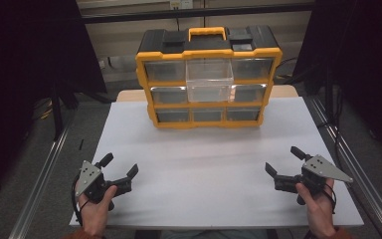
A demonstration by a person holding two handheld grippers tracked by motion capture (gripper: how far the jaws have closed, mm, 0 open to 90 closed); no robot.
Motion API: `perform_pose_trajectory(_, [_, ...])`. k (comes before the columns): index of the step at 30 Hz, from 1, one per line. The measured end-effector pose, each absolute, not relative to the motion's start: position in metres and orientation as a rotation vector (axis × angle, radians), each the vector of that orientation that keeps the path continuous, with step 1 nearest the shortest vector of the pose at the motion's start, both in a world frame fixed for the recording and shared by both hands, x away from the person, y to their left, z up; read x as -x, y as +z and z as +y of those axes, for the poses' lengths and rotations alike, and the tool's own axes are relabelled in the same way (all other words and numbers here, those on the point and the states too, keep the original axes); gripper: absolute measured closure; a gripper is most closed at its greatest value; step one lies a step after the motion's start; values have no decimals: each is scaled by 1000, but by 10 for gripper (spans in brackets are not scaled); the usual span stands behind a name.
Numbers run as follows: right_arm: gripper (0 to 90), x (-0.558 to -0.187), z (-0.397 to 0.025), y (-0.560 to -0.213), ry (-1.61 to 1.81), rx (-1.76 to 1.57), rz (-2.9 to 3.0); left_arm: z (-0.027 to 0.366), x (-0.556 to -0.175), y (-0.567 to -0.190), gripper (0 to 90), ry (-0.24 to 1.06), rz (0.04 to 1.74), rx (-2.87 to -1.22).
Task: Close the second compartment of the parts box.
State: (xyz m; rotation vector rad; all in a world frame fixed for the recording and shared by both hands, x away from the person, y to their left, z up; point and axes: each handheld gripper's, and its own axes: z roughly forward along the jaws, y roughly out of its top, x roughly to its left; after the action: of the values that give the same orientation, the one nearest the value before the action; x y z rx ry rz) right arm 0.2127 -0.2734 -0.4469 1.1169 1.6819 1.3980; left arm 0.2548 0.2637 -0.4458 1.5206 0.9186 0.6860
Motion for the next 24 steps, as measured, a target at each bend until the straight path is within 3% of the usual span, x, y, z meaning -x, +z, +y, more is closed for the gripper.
perform_pose_trajectory(24, [0,-213,-245,-449,1553,-1077,1761,265,-249,-445,38,682,922,-1521])
